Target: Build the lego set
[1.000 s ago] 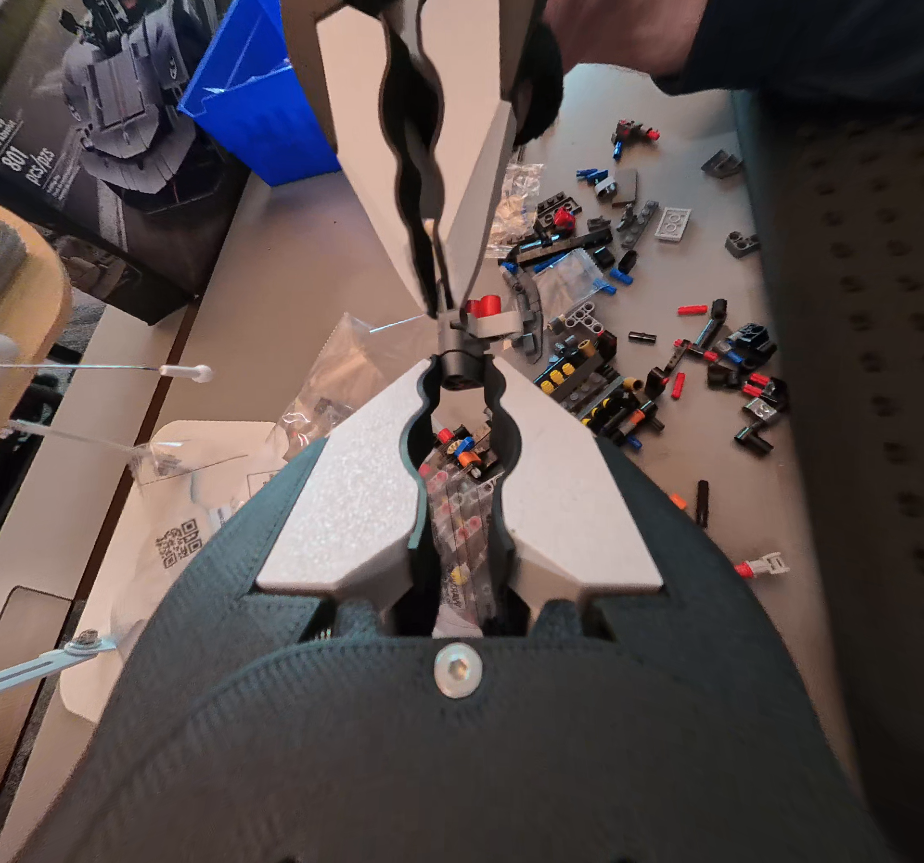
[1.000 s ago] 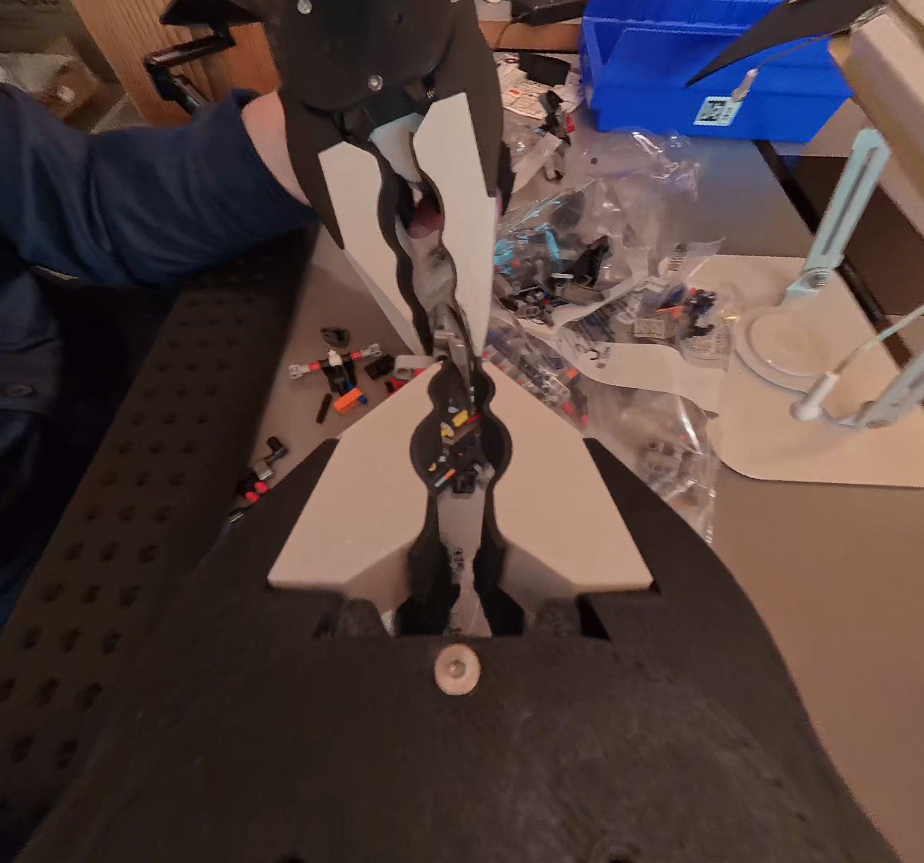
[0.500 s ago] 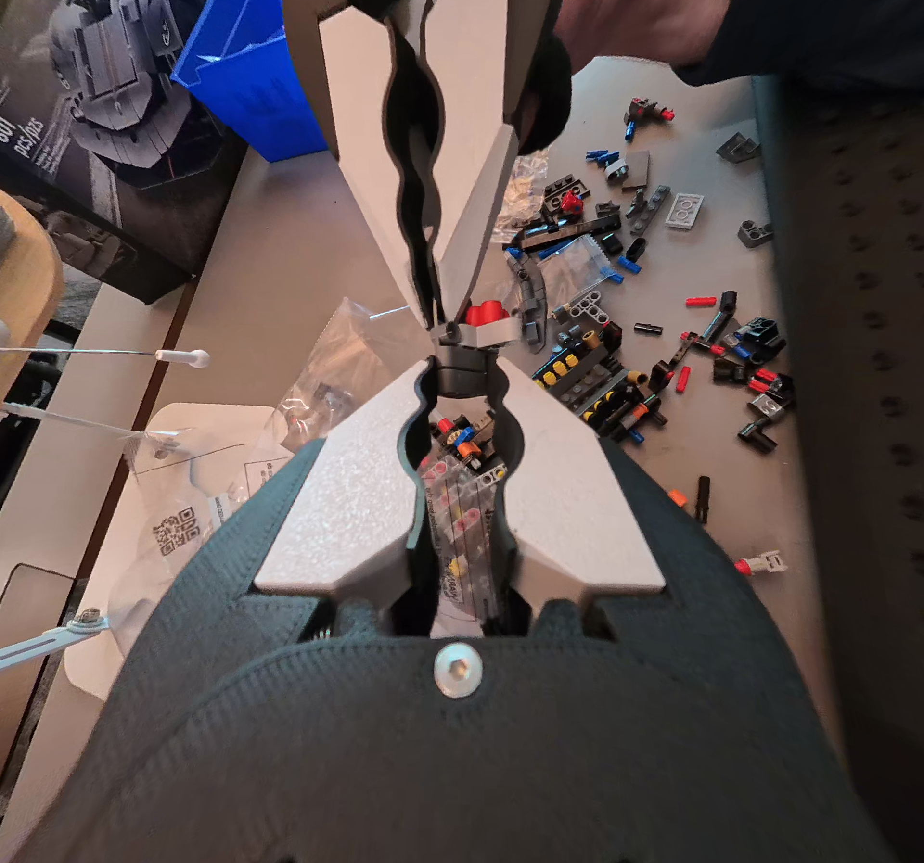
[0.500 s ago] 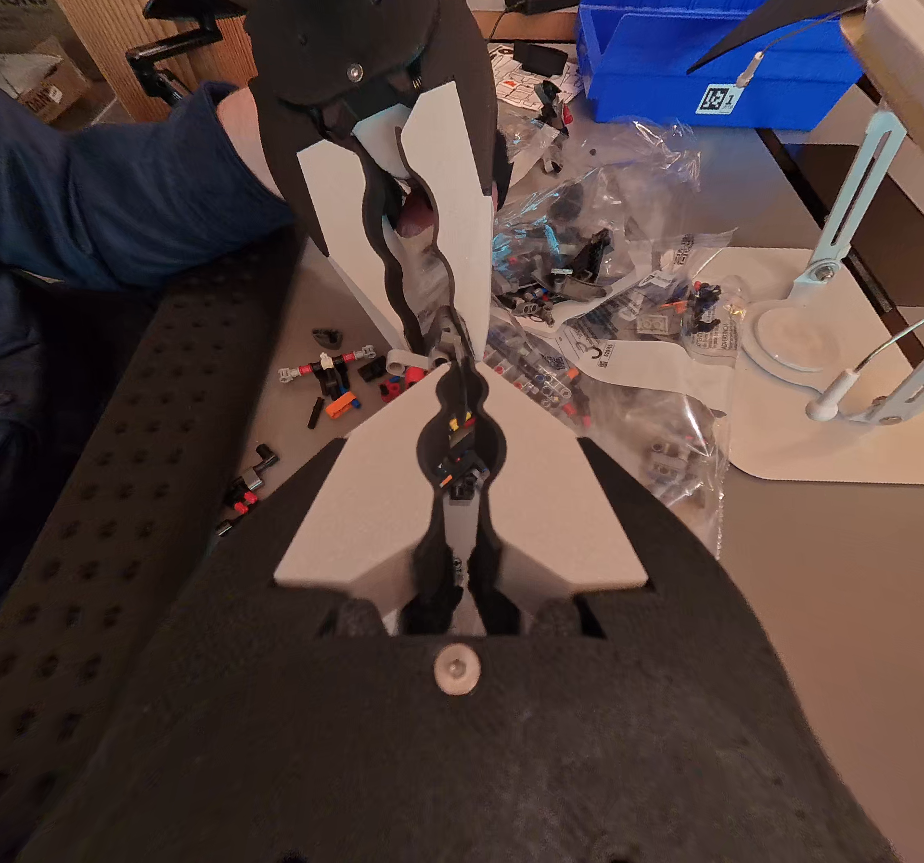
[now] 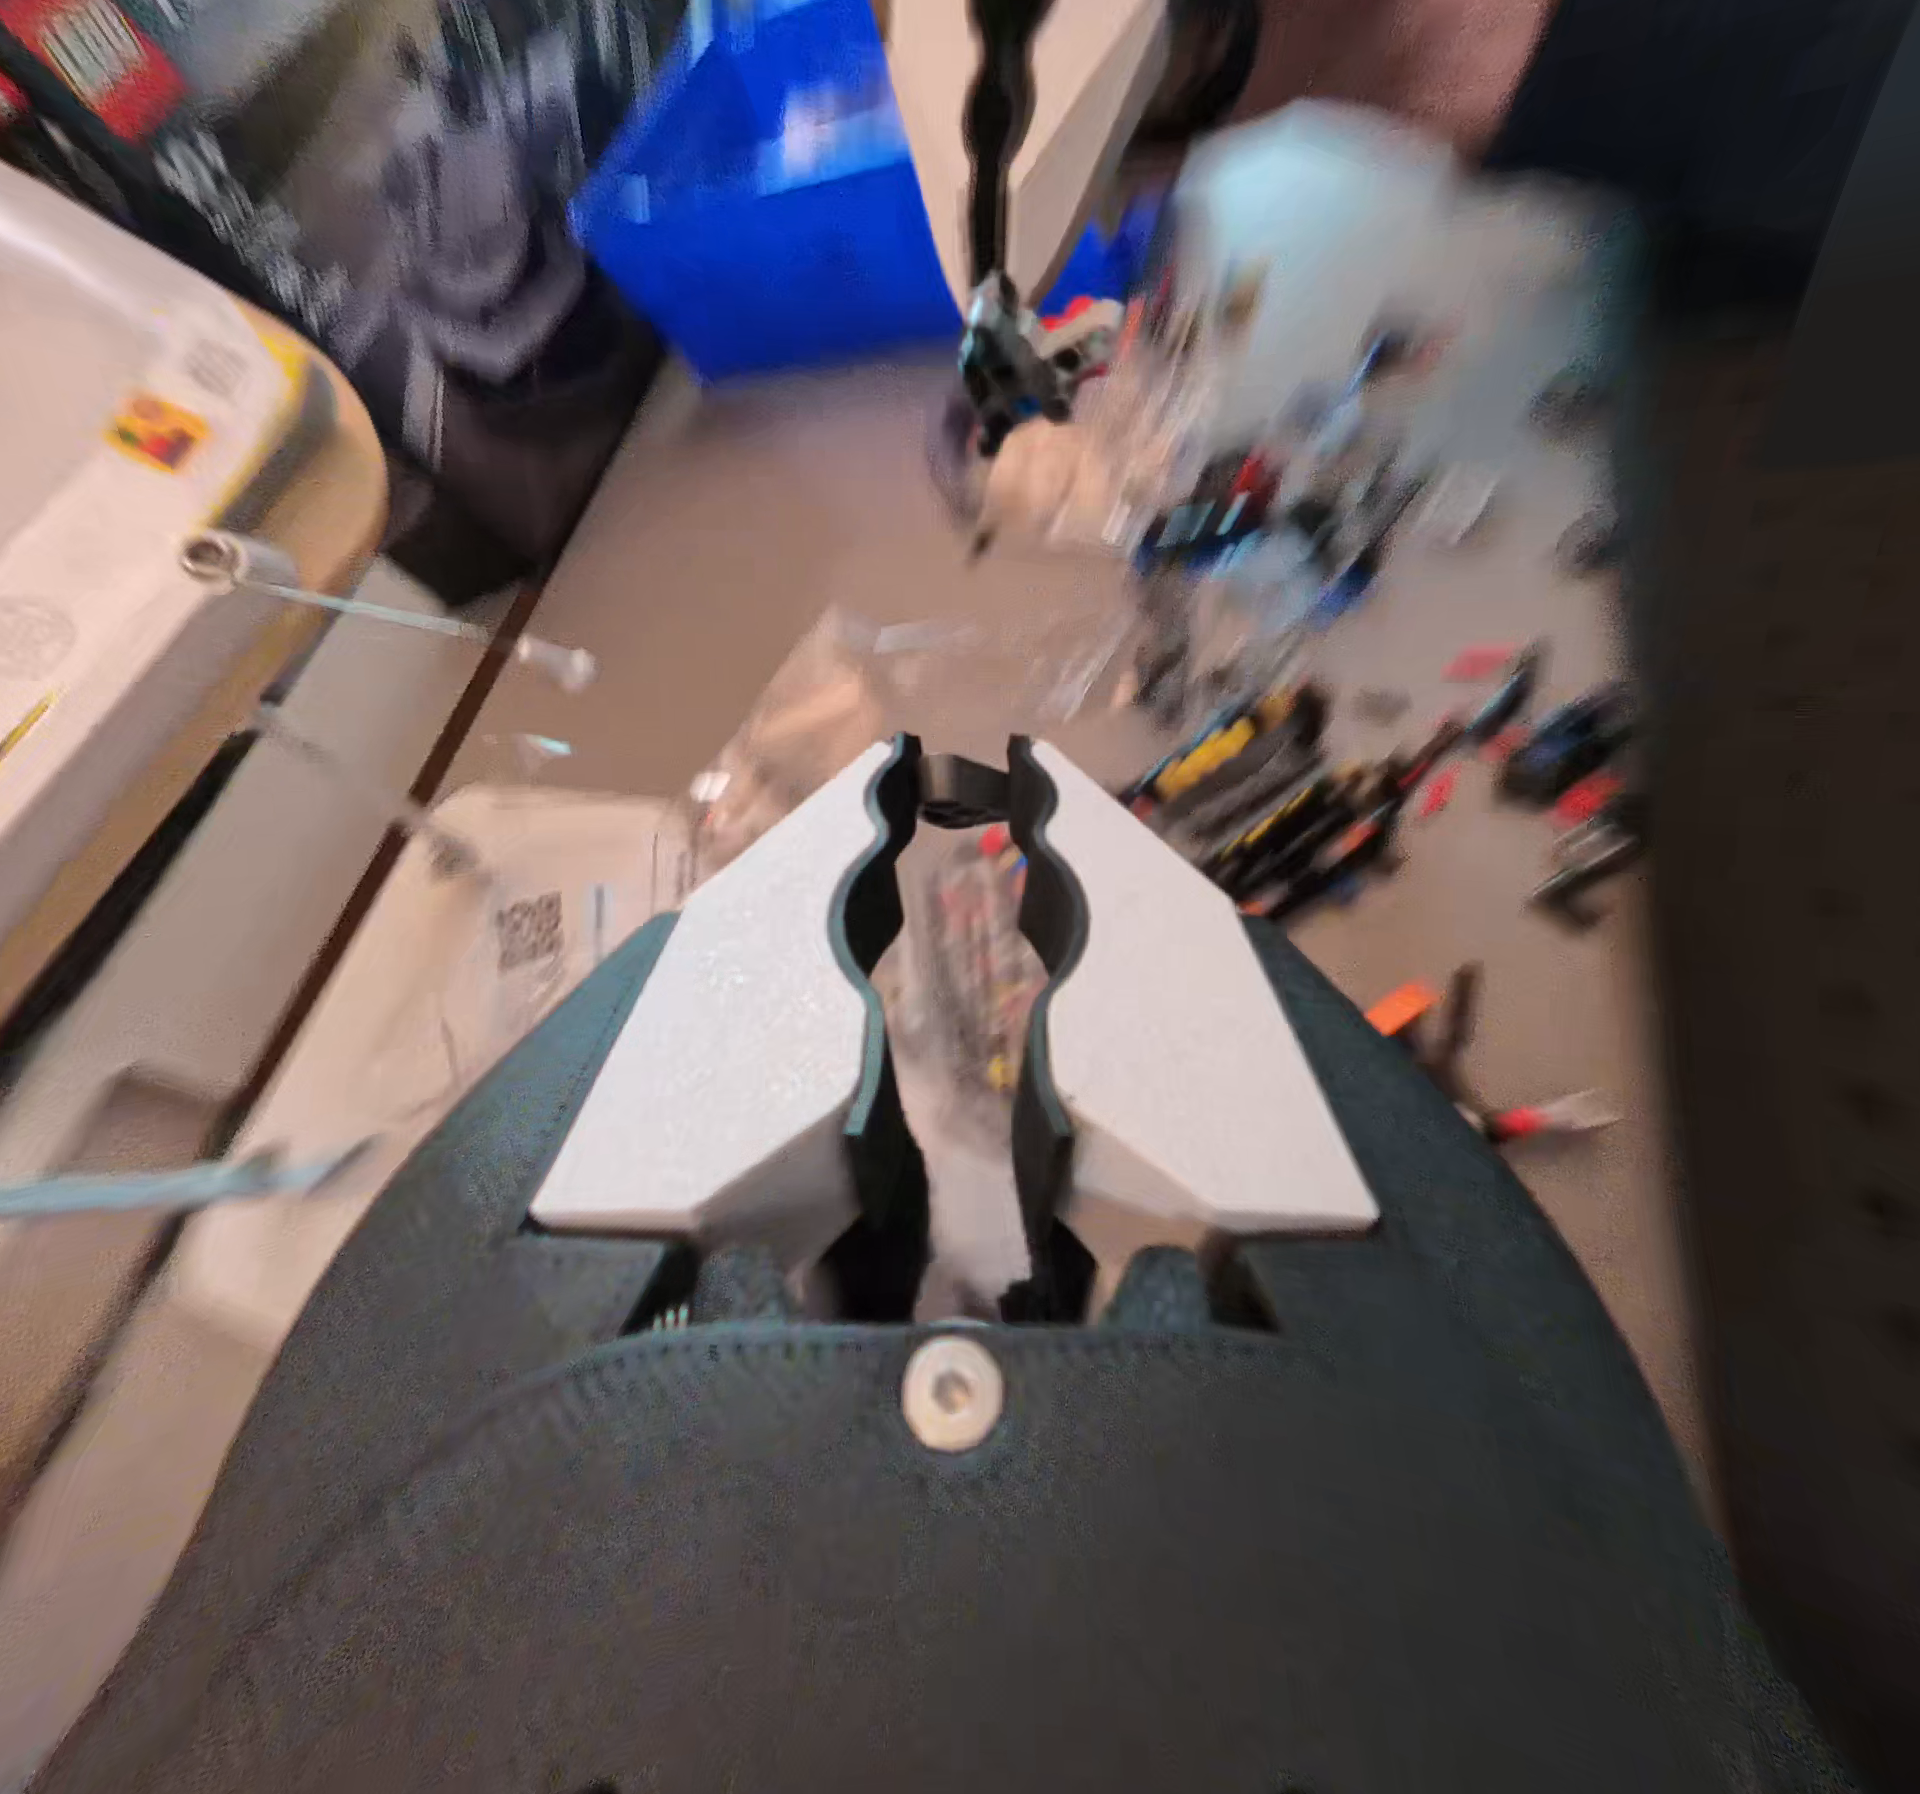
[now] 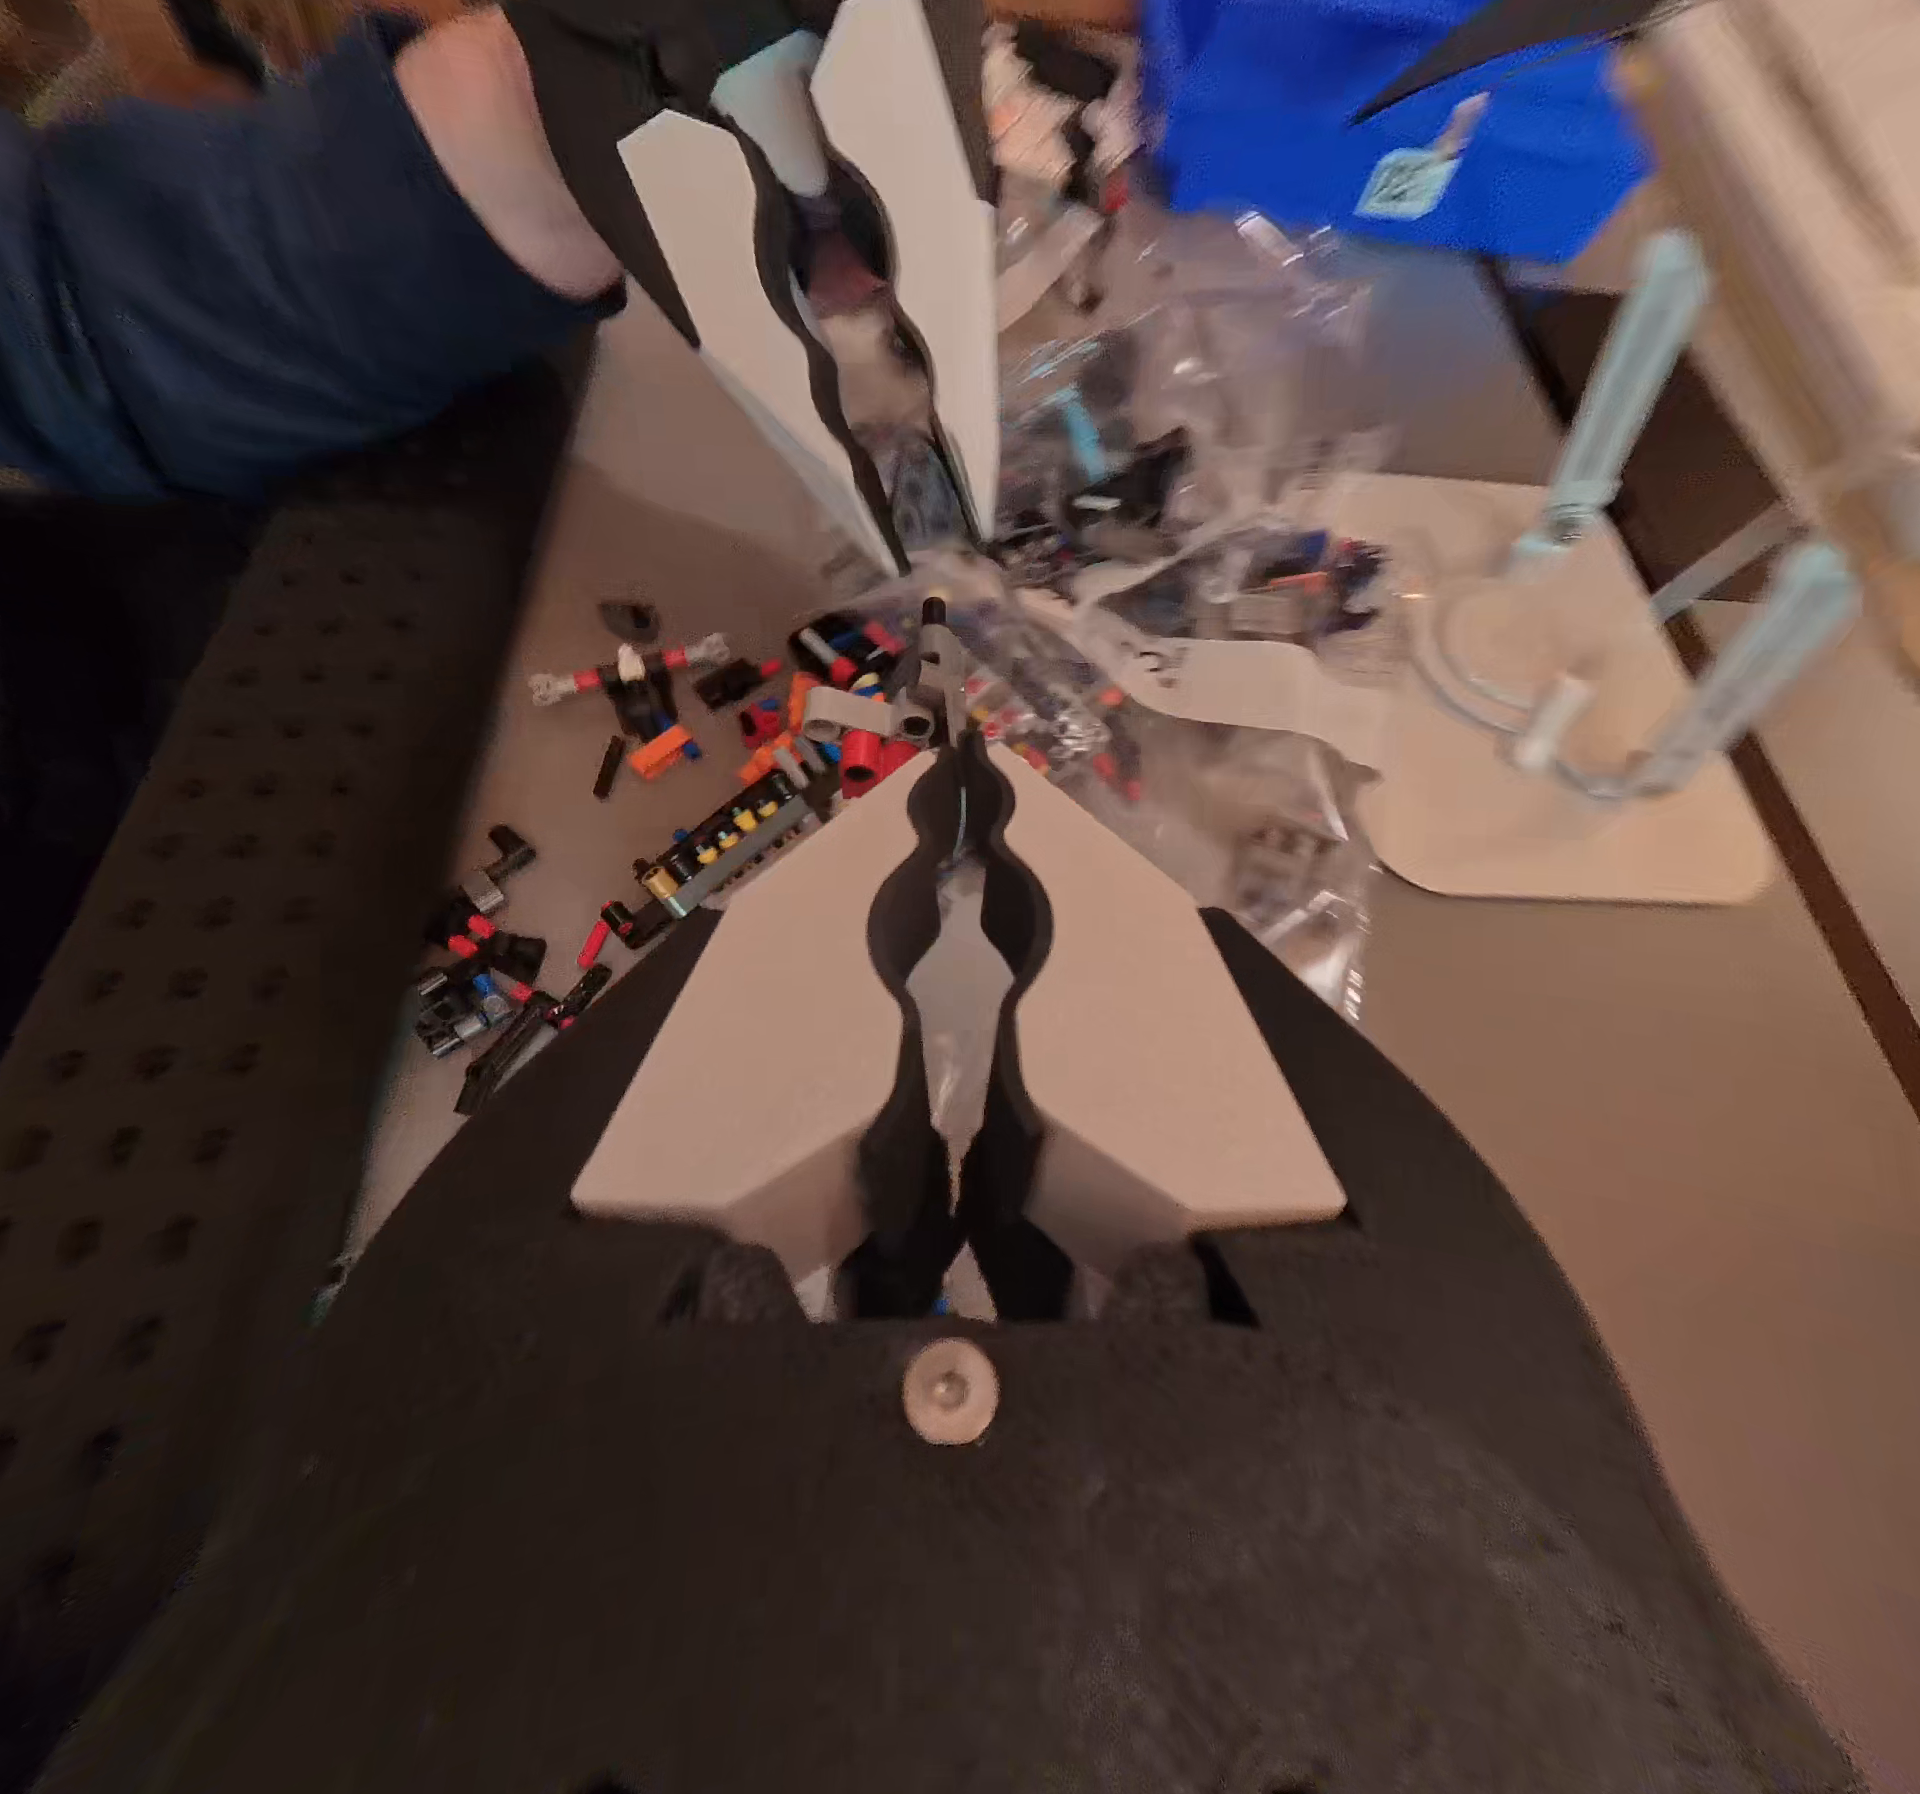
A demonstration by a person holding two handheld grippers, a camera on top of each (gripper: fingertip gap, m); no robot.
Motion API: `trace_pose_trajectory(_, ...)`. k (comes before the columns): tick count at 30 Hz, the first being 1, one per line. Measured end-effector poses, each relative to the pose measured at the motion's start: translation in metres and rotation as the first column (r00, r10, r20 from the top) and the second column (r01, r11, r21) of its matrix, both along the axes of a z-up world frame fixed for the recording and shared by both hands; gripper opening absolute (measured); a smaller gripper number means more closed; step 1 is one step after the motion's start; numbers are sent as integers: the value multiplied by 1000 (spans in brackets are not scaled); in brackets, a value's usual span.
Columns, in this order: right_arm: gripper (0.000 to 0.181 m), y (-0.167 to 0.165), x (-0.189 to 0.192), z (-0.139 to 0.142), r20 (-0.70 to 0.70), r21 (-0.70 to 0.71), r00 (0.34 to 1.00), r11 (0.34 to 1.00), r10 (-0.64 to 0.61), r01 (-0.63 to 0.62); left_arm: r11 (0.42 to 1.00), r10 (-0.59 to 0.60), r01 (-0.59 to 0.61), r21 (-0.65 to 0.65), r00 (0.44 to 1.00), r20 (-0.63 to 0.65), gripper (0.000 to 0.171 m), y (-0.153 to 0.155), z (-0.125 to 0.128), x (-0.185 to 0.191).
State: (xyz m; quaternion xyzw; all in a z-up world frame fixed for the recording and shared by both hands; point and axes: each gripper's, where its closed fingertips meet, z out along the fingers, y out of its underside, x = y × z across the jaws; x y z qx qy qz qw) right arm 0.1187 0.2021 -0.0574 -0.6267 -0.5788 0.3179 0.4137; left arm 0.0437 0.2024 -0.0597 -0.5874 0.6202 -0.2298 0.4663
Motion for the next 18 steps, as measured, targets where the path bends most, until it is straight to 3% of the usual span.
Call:
trace_pose_trajectory(1, 0, -1, 13, 20, -110, -17, 994, 1000, -4, 2, 999, -28, 32, -35, 995, 96, 15, -5, 17, -4)
trace_pose_trajectory(3, 0, -11, 27, 50, -225, 3, 974, 1000, 22, -21, 999, -14, 12, 41, 998, 60, 16, -3, 20, 1)
trace_pose_trajectory(5, 0, -7, 22, 33, -170, -32, 985, 999, 13, -19, 996, -80, 81, -30, 997, 15, 16, -15, 4, 20)
trace_pose_trajectory(8, 0, 0, 11, -2, -40, -80, 999, 997, 13, -16, 995, -97, 99, 8, 988, -124, 16, -18, -27, 39)
trace_pose_trajectory(15, 0, -11, -1, -12, -22, -112, 997, 991, 77, -79, 990, -137, 131, -44, 977, -162, 17, -25, -46, 48)
trace_pose_trajectory(18, 0, -14, -5, -18, 5, -113, 996, 990, 89, -88, 993, -120, 116, -32, 974, -191, 27, -22, -52, 51)
